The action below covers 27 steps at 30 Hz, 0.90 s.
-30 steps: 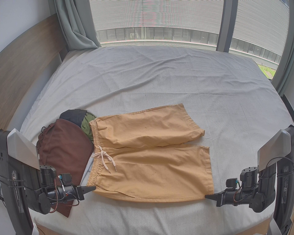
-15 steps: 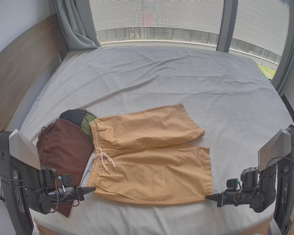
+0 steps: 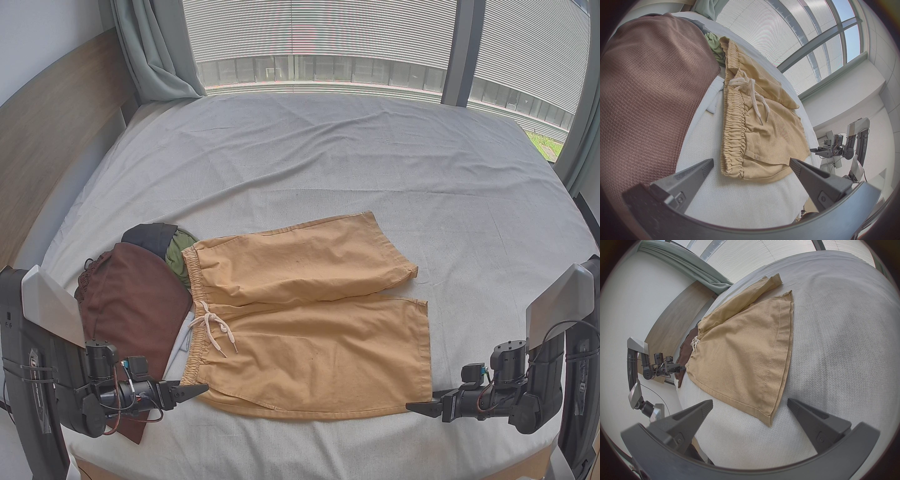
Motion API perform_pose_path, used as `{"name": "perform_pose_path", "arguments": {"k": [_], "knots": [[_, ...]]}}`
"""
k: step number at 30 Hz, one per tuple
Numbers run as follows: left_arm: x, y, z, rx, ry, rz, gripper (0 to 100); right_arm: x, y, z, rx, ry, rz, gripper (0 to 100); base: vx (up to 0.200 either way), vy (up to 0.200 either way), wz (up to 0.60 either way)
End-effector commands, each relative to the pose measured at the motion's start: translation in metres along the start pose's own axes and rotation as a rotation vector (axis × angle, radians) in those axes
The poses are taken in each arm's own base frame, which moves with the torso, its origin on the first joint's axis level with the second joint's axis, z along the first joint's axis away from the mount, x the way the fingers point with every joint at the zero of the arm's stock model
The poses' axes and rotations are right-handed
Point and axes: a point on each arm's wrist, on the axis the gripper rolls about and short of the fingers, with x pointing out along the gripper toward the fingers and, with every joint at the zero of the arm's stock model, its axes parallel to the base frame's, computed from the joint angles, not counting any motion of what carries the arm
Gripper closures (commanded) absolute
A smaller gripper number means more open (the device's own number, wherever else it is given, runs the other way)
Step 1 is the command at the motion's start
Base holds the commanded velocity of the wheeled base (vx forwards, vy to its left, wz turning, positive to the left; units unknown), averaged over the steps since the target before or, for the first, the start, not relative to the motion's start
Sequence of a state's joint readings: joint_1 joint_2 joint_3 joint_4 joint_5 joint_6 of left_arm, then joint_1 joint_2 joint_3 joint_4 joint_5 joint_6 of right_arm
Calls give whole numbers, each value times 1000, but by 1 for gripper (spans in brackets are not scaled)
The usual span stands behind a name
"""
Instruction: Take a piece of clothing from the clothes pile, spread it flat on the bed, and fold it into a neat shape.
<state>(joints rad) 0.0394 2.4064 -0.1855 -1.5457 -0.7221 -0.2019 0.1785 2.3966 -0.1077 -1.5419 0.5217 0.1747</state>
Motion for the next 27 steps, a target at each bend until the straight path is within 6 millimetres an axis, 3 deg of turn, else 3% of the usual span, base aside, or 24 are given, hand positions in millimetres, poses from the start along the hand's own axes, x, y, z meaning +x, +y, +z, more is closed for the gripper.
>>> {"name": "perform_pose_path", "arguments": {"k": [1, 10, 11, 27], "knots": [[3, 2, -3, -6, 10, 0, 0, 1, 0, 0, 0, 2, 0, 0, 0, 0, 0], [9, 7, -1, -4, 4, -2, 0, 2, -1, 2, -3, -7, 5, 0, 0, 0, 0], [9, 8, -1, -3, 1, -1, 100, 2, -1, 2, -3, -9, 6, 0, 0, 0, 0], [9, 8, -1, 1, 3, -1, 100, 5, -1, 2, 0, 3, 64, 0, 0, 0, 0]]}}
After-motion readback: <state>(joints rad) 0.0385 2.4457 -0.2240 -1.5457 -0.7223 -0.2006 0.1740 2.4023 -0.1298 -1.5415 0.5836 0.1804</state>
